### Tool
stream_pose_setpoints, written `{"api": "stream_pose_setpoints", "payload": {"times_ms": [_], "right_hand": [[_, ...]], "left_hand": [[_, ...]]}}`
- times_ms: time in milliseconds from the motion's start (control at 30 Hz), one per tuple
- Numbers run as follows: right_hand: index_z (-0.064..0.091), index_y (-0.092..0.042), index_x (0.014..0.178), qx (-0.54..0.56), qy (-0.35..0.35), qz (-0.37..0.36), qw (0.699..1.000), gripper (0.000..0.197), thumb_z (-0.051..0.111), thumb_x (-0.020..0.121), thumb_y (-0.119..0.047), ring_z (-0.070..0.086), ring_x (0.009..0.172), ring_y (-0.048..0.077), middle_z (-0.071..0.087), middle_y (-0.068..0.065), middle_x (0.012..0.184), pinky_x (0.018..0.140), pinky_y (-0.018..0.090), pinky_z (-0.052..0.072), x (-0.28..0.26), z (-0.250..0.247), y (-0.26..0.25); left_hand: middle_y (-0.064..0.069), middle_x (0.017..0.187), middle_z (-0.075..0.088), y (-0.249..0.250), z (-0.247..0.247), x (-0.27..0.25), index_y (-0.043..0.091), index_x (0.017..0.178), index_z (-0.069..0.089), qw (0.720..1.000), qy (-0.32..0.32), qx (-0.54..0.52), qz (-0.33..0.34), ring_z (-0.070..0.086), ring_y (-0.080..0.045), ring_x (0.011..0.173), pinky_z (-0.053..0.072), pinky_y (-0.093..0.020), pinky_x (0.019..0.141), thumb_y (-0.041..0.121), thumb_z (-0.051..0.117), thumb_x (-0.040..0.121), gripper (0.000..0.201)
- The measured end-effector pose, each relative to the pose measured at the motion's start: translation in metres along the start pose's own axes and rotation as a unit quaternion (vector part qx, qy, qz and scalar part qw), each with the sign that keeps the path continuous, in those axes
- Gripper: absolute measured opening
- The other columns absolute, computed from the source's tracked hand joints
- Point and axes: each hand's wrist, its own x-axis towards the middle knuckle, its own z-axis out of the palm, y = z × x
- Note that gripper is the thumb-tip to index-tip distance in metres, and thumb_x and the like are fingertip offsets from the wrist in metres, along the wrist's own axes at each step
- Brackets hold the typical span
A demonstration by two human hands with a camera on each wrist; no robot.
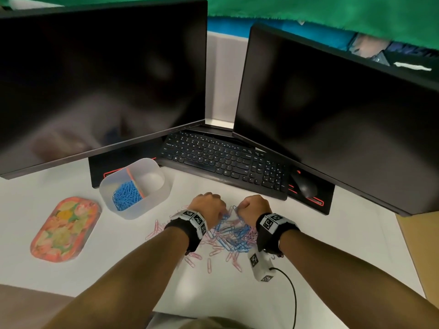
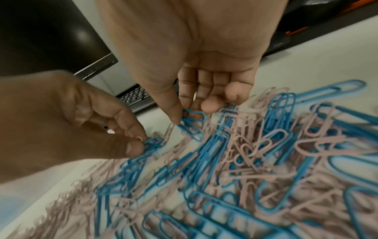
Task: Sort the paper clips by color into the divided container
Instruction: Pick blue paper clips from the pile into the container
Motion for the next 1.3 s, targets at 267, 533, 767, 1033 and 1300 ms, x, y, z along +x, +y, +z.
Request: {"api": "stream_pose_setpoints", "payload": {"times_ms": [267,533,767,1033,1300], "right_hand": [[0.072,-0.012,0.081,0.122,-0.073,-0.003,0.99,0.009,0.067,0.085,-0.019,0.062,0.062,0.014,0.067,0.003,0.069,0.057,0.022,0.049,0.002,-0.019,0.01],[0.061,-0.005,0.083,0.299,-0.133,-0.011,0.945,0.011,0.055,0.092,-0.005,0.064,0.075,0.032,0.062,0.018,0.079,0.065,0.038,0.055,-0.004,-0.023,0.008],[0.057,-0.003,0.085,0.428,-0.118,0.022,0.896,0.018,0.042,0.088,0.008,0.062,0.062,0.028,0.061,0.015,0.069,0.062,0.035,0.051,-0.009,-0.021,0.007],[0.061,-0.014,0.082,0.095,-0.018,-0.005,0.995,0.002,0.059,0.081,-0.013,0.056,0.064,0.014,0.061,0.001,0.074,0.056,0.023,0.041,-0.006,-0.012,0.003],[0.061,-0.012,0.101,-0.086,0.059,-0.066,0.992,0.026,0.072,0.081,-0.024,0.06,0.089,0.022,0.063,0.004,0.1,0.068,0.026,0.046,-0.014,0.012,-0.009]], "left_hand": [[0.004,0.091,0.073,-0.014,0.0,-0.005,0.022,0.089,0.075,0.942,0.064,-0.31,-0.113,0.065,-0.014,0.084,0.051,-0.021,0.078,0.009,0.053,0.084,0.025],[-0.013,0.081,0.07,-0.022,0.003,-0.009,0.009,0.085,0.07,0.787,0.066,-0.582,-0.193,0.07,-0.028,0.073,0.051,-0.033,0.069,-0.013,0.046,0.084,0.032],[-0.013,0.085,0.068,-0.019,-0.004,-0.01,0.006,0.094,0.063,0.72,0.036,-0.653,-0.231,0.066,-0.023,0.072,0.052,-0.028,0.069,-0.004,0.041,0.091,0.025],[0.003,0.096,0.068,-0.025,0.002,-0.007,0.021,0.095,0.068,0.908,0.08,-0.337,-0.235,0.063,-0.017,0.087,0.05,-0.024,0.075,0.004,0.049,0.085,0.028],[0.0,0.116,0.057,-0.003,0.012,-0.009,0.025,0.115,0.063,0.987,0.074,-0.063,-0.126,0.048,-0.022,0.11,0.042,-0.037,0.094,0.031,0.056,0.088,0.028]]}}
